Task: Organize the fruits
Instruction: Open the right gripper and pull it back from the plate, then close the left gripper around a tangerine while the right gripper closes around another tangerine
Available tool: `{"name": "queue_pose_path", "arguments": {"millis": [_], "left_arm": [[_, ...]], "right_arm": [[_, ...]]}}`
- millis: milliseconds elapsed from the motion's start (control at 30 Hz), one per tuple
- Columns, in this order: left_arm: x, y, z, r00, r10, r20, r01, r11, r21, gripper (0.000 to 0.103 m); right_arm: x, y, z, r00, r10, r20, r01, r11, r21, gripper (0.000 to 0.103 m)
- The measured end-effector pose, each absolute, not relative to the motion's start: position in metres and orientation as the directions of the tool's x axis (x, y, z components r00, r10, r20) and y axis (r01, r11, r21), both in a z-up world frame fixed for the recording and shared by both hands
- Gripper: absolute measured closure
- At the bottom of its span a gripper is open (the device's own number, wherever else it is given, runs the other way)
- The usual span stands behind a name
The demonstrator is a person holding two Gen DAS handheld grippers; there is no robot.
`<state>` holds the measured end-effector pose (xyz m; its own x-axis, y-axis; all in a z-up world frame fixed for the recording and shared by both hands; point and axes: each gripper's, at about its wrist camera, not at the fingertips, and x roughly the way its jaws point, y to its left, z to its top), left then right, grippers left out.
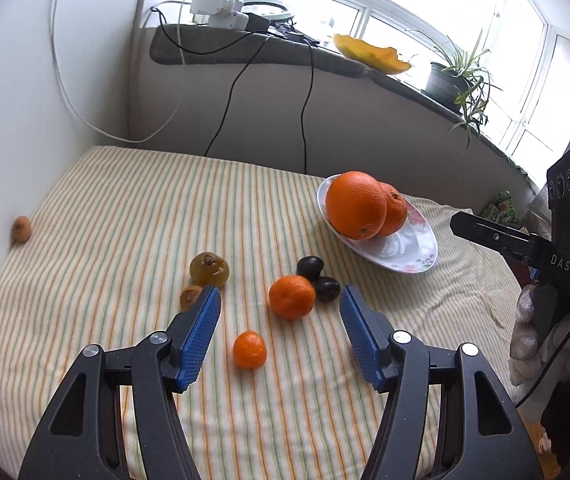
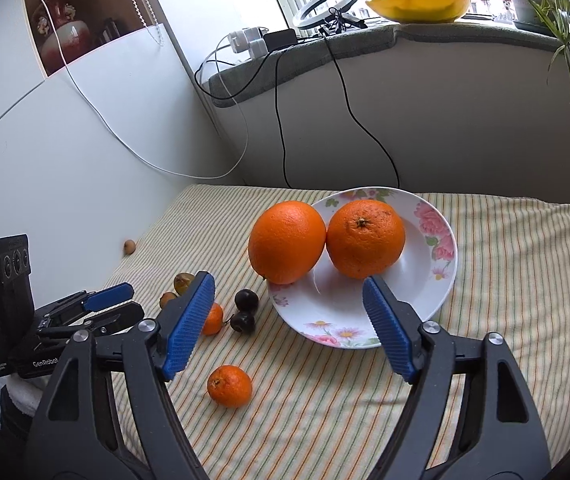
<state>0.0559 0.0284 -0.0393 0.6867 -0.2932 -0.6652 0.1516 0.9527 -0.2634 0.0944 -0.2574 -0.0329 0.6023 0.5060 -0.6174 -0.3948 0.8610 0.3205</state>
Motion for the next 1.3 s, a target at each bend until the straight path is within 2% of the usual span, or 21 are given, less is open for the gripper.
{"name": "queue_pose_path", "arguments": {"millis": [233,467,667,1300], "left_arm": [[0.036,0.045,-0.06,0.674,-0.277,-0.685,0.09,0.951,-0.296,0.041],[0.034,0.037,-0.07,0.665,-0.281,-0.692,0.095,0.951,-0.295,0.05],[0.041,0.028,-0.078,0.649,-0.271,-0.711,0.108,0.958,-0.266,0.057],[0.054,0.026,-0.09,0.623,-0.248,-0.742,0.094,0.965,-0.244,0.077]], "right_arm": [[0.073,-0.253,-0.046,0.595,0.513,-0.618,-0.42,0.855,0.305,0.023],[0.051,-0.238,-0.057,0.582,0.518,-0.626,-0.449,0.847,0.284,0.023],[0.043,-0.224,-0.069,0.552,0.515,-0.656,-0.473,0.841,0.262,0.034],[0.044,-0.19,-0.093,0.498,0.478,-0.723,-0.537,0.825,0.176,0.052]]}}
